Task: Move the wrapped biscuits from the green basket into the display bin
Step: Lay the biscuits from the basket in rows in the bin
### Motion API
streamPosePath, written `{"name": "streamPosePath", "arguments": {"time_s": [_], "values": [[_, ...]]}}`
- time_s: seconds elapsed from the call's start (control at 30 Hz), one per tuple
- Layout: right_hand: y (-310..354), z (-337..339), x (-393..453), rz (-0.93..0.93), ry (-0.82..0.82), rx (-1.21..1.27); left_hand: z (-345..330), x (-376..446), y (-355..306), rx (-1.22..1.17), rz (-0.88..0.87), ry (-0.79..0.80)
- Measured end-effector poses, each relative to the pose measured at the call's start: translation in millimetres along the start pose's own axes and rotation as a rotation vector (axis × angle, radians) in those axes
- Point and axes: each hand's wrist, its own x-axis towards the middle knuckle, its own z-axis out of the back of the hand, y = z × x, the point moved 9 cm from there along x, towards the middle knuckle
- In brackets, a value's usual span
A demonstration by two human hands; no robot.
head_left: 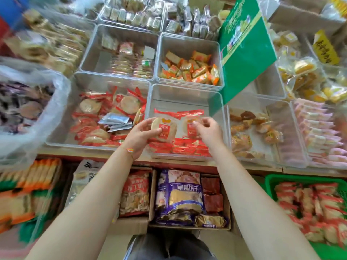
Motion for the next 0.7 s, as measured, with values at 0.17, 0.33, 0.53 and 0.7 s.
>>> {"name": "streamPosePath", "arguments": {"time_s": [0.17, 0.33, 0.53, 0.7], "values": [[11.2, -31.8, 20.8, 0.142, -0.042, -0.226, 5.9, 14.1, -21.0, 0.195, -0.104, -0.056], [-8.8, -65.1, 32.4, 0.095, 0.058, -0.373, 8.4, 25.6, -37.7, 0.458, -0.291, -0.163], [-16.7, -102.2, 36.8, 0.111, 0.158, -0.459, 6.1, 23.4, -60.4, 0.876, -0.616, -0.377], [-19.2, -129.3, 39.8, 0.151, 0.336, -0.66, -9.2, 40.3, -50.0, 1.235, -0.665, -0.28]]}}
